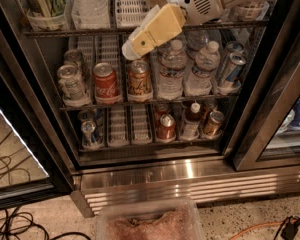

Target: Pick water bottle from top shelf of fridge

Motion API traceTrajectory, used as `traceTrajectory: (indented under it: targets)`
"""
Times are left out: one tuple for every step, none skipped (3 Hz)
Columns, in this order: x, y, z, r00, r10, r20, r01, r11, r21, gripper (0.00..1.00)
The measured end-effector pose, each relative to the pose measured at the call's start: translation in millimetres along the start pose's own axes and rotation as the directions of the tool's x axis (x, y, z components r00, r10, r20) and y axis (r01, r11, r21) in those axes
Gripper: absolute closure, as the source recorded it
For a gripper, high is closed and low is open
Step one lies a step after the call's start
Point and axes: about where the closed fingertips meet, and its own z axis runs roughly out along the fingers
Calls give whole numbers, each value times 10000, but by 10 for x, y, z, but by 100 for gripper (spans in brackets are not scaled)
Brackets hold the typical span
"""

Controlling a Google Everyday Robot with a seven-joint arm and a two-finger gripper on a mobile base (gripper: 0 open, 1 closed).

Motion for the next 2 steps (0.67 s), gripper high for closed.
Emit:
traceTrajectory:
  targets:
    - [-121,-226,23,9979,600,261,-609,9974,391,0]
    - [-140,-234,25,9970,714,291,-725,9965,409,0]
